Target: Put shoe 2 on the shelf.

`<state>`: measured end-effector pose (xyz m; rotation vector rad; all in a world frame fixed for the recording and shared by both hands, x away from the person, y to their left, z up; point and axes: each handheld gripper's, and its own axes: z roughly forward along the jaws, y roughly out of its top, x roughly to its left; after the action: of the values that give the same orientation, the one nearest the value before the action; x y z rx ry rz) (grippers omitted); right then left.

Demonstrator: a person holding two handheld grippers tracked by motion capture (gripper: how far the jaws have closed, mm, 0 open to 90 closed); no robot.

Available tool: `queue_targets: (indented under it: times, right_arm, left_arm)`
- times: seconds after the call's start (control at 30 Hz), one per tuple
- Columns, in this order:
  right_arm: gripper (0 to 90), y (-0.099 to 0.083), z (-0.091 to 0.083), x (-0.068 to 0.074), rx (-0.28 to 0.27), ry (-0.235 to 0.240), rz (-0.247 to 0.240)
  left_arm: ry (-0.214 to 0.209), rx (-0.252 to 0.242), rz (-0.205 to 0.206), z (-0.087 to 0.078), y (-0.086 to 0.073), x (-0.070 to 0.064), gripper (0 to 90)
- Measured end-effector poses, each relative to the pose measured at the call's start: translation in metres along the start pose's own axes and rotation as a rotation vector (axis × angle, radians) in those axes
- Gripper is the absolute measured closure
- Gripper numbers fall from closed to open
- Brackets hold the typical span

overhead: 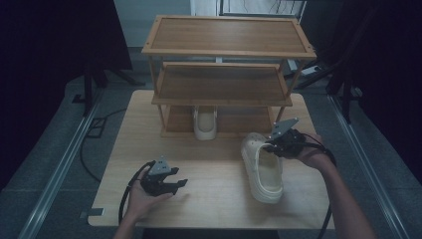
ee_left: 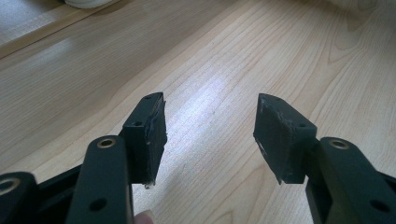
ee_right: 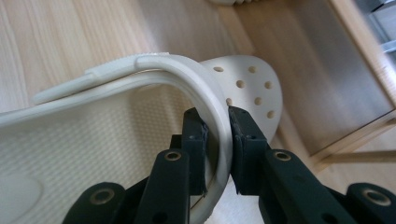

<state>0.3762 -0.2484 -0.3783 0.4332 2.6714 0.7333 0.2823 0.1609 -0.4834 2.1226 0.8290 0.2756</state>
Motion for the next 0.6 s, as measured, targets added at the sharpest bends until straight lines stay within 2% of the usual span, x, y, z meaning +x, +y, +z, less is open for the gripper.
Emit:
queue_targets:
  times: [0.03,0.23,0.37,0.47,0.6]
  right_arm:
    - [78.2,0.007,0.0,-0.003,-0.006,-0.021,-0.003]
    - [78.2,0.022,0.005,-0.009,-0.023,-0.03,-0.013]
    - [78.2,0.039,0.018,-0.016,-0.026,-0.035,-0.01]
    - [78.3,0.044,0.023,-0.018,-0.03,-0.038,-0.007]
    - [78.4,0.054,0.034,-0.021,-0.042,-0.071,-0.019]
  left_arm:
    - [-0.001,-0.001,-0.001,0.0,0.0,0.0,44.1]
    - [-0.001,-0.004,-0.004,-0.001,0.0,0.001,44.2]
    - [0.0,-0.005,-0.004,-0.002,-0.001,0.002,44.2]
    - [-0.002,-0.009,-0.007,-0.003,-0.001,0.003,44.2]
    - [-0.006,-0.015,-0.01,-0.005,-0.001,0.003,44.2]
